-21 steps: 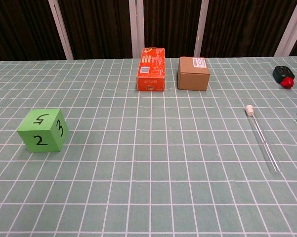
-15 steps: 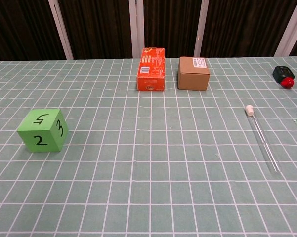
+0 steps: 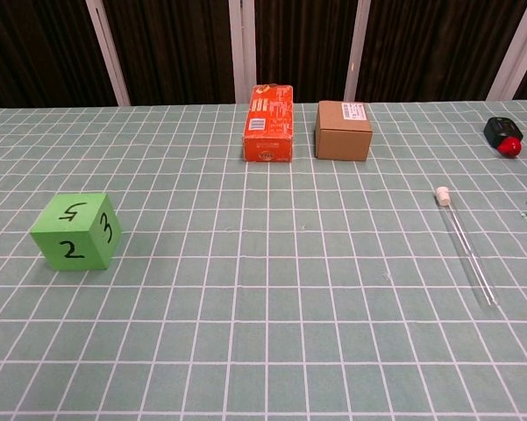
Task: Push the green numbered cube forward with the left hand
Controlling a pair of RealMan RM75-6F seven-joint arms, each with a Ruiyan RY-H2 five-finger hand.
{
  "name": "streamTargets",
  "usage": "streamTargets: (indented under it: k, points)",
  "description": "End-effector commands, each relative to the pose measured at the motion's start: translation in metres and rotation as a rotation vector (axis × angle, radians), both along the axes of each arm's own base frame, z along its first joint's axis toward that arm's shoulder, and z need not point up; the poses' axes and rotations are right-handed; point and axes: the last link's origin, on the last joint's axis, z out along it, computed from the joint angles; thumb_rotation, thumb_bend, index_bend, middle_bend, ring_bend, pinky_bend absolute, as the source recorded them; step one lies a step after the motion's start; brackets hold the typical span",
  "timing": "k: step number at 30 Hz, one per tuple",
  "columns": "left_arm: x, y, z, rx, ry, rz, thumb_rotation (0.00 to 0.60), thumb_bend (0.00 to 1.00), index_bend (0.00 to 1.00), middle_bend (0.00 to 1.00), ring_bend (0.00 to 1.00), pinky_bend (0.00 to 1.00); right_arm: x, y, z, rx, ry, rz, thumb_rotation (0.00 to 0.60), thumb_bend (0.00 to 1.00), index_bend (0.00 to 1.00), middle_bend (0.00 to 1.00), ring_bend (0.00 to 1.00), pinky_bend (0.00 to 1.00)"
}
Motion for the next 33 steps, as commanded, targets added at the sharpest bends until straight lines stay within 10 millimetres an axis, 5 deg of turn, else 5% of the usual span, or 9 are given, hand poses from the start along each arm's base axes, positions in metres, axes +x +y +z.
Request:
streamTargets:
  k: [1, 8, 17, 20, 26, 33]
  points:
    - [-0.002, 0.003, -0.001, -0.012, -0.011, 0.008, 0.6, 0.42, 0.12, 0.12, 0.0, 0.01, 0.001, 0.001, -0.001, 0.004, 0.0, 0.002, 0.6, 0.05, 0.06, 0.0, 0.0, 0.0]
    - [-0.004, 0.005, -0.001, -0.02, -0.028, 0.013, 0.6, 0.42, 0.12, 0.16, 0.01, 0.05, 0.001, 0.001, -0.003, 0.019, -0.001, 0.0, 0.6, 0.04, 0.06, 0.0, 0.0, 0.0]
    - [-0.002, 0.036, 0.005, -0.079, -0.034, 0.086, 0.6, 0.5, 0.12, 0.51, 0.38, 0.47, 0.002, 0.002, -0.004, 0.03, -0.007, -0.003, 0.6, 0.04, 0.06, 0.0, 0.0, 0.0]
    - [0.005, 0.05, 0.001, -0.278, -0.015, 0.197, 0.6, 0.57, 0.13, 0.62, 0.47, 0.58, 0.003, 0.001, -0.006, 0.034, -0.002, -0.004, 0.6, 0.04, 0.07, 0.0, 0.0, 0.0]
    - [0.012, 0.06, 0.0, -0.41, 0.04, 0.291, 0.6, 0.8, 0.13, 0.75, 0.58, 0.66, 0.002, 0.0, -0.008, 0.036, 0.0, -0.008, 0.6, 0.04, 0.06, 0.0, 0.0, 0.0]
    - [0.023, 0.073, -0.023, -0.476, 0.079, 0.338, 0.6, 0.84, 0.13, 0.79, 0.61, 0.68, 0.0, -0.002, -0.008, 0.032, -0.003, -0.023, 0.6, 0.04, 0.06, 0.0, 0.0, 0.0]
